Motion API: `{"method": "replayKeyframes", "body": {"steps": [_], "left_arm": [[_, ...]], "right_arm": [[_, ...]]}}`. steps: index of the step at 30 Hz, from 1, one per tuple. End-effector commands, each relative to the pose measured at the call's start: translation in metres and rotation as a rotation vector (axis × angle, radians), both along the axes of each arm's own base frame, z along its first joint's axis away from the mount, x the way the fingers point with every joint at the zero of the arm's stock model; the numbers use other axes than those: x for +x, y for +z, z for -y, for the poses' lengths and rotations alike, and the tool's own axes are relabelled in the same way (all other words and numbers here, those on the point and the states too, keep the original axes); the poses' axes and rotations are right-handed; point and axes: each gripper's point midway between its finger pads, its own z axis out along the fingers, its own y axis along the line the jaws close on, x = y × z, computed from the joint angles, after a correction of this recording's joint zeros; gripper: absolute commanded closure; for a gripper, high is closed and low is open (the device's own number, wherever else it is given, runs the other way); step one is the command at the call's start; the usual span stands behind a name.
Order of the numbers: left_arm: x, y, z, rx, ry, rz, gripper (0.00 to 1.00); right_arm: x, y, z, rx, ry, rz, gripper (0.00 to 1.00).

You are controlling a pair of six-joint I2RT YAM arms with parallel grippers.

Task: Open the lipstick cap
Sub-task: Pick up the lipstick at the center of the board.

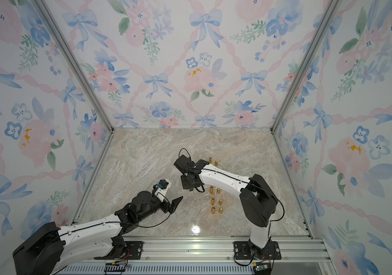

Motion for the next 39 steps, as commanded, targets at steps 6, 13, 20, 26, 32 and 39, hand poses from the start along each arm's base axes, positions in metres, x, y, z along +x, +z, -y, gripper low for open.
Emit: {"method": "replayKeyframes", "body": {"steps": [6, 13, 20, 26, 32, 39], "left_arm": [[-0.006, 0.015, 0.031, 0.012, -0.181, 0.057, 0.16], [-0.005, 0.023, 0.051, -0.024, -0.243, 0.063, 0.27], [-0.006, 0.031, 0.058, -0.062, -0.244, 0.105, 0.39], [-0.010, 0.032, 0.064, -0.066, -0.273, 0.115, 0.51], [-0.005, 0.027, 0.059, -0.050, -0.233, 0.119, 0.65], [-0.005, 0.024, 0.057, -0.042, -0.218, 0.116, 0.80]], "right_arm": [[-0.033, 0.046, 0.014, 0.131, 0.141, -0.124, 0.80], [-0.049, 0.069, 0.014, 0.285, 0.154, -0.176, 0.79], [-0.057, 0.074, 0.002, 0.389, 0.150, -0.231, 0.80], [-0.056, 0.071, -0.002, 0.417, 0.133, -0.251, 0.80], [-0.054, 0.071, 0.001, 0.428, 0.120, -0.249, 0.80], [-0.054, 0.072, 0.001, 0.432, 0.117, -0.246, 0.80]]}}
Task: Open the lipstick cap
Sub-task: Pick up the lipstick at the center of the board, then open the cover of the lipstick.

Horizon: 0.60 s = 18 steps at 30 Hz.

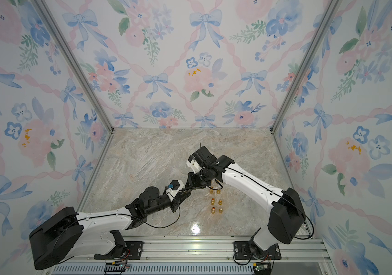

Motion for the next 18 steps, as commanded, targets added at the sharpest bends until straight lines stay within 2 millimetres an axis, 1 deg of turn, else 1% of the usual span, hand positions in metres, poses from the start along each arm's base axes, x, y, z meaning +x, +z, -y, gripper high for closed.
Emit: {"method": "replayKeyframes", "body": {"steps": [1, 4, 7, 10, 18], "left_arm": [[0.005, -0.001, -0.003, 0.003, 0.035, 0.017, 0.83], [0.004, -0.004, -0.005, 0.006, 0.045, 0.011, 0.89], [0.004, -0.007, -0.010, 0.009, 0.060, 0.003, 0.97], [0.002, -0.013, -0.015, 0.017, 0.075, -0.011, 1.00], [0.001, -0.027, -0.023, 0.048, 0.103, -0.052, 1.00]], "right_arm": [[0.000, 0.007, 0.002, 0.025, -0.031, -0.013, 0.80], [0.002, 0.012, 0.002, 0.036, -0.037, -0.004, 0.79], [0.004, 0.017, 0.004, 0.047, -0.044, 0.007, 0.78], [0.004, 0.024, 0.005, 0.063, -0.041, 0.029, 0.77], [0.007, 0.052, 0.013, 0.121, -0.065, 0.077, 0.76]]}}
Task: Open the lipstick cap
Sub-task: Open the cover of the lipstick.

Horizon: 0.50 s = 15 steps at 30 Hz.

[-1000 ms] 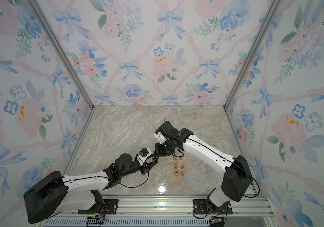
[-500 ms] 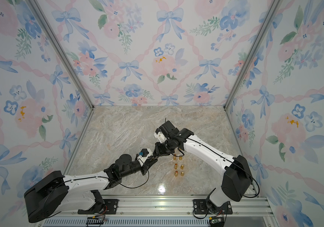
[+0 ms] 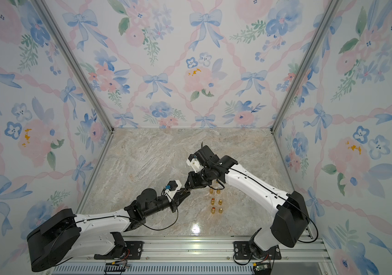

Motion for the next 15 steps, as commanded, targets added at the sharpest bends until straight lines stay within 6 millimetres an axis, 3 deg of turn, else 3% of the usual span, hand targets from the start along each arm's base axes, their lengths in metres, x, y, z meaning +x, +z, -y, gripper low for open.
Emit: {"method": "replayKeyframes", "body": {"steps": [1, 8, 15], "left_arm": [[0.005, -0.043, -0.022, 0.113, 0.100, -0.099, 1.00], [0.006, -0.043, -0.026, 0.127, 0.120, -0.103, 1.00], [0.006, -0.023, -0.030, 0.073, 0.129, -0.067, 1.00]], "right_arm": [[0.010, 0.037, 0.013, 0.077, -0.082, 0.051, 0.75], [0.014, 0.046, 0.021, 0.123, -0.129, 0.079, 0.72], [0.028, -0.005, 0.026, 0.018, -0.185, 0.052, 0.72]]}}
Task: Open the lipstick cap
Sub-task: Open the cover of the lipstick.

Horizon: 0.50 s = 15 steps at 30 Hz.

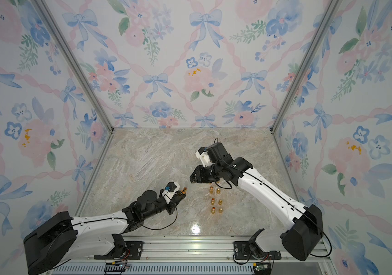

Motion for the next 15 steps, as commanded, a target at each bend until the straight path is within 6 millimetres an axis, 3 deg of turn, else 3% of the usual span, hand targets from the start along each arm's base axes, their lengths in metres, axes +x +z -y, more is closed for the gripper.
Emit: {"method": "replayKeyframes", "body": {"steps": [1, 10, 13, 15], "left_arm": [[0.002, 0.006, -0.008, -0.021, 0.037, 0.010, 1.00], [0.008, 0.010, -0.031, -0.049, 0.143, 0.030, 1.00], [0.009, 0.009, -0.036, -0.059, 0.161, 0.024, 1.00], [0.009, 0.009, -0.038, -0.061, 0.169, 0.028, 1.00]], "right_arm": [[0.012, -0.030, 0.004, -0.073, -0.058, -0.011, 0.73], [0.026, -0.075, -0.005, -0.381, -0.077, 0.100, 0.72], [0.030, -0.084, -0.011, -0.415, -0.107, 0.118, 0.72], [0.035, -0.102, -0.015, -0.424, -0.127, 0.097, 0.72]]}}
